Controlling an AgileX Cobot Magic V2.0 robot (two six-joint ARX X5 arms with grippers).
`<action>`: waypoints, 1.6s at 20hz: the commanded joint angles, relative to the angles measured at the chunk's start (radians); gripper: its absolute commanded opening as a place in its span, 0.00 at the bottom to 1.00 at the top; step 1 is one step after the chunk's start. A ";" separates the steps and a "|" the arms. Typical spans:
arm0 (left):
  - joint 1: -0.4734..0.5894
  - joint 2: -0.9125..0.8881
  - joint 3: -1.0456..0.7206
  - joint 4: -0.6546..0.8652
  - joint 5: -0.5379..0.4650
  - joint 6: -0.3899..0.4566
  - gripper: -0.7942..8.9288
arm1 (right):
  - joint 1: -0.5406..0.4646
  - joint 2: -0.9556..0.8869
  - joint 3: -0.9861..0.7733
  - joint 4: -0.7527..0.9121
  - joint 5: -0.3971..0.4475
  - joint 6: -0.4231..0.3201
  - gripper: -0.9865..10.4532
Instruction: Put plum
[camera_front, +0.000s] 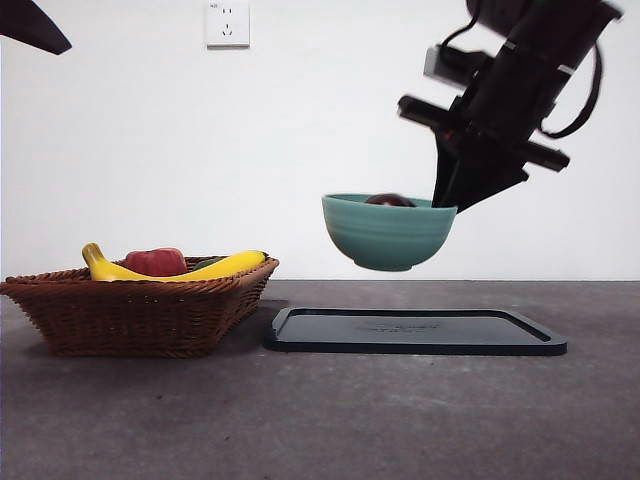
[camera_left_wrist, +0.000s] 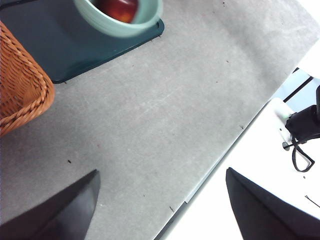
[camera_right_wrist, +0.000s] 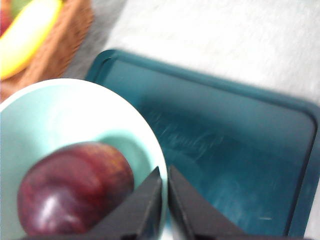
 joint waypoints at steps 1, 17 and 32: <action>-0.005 0.005 0.007 0.011 0.004 0.000 0.50 | -0.012 0.081 0.057 0.008 -0.001 -0.021 0.09; -0.005 0.005 0.007 0.008 0.004 -0.003 0.50 | -0.046 0.259 0.105 0.060 -0.003 -0.022 0.20; -0.005 0.005 0.007 0.015 0.004 -0.002 0.50 | -0.051 -0.253 0.104 -0.250 -0.013 -0.095 0.28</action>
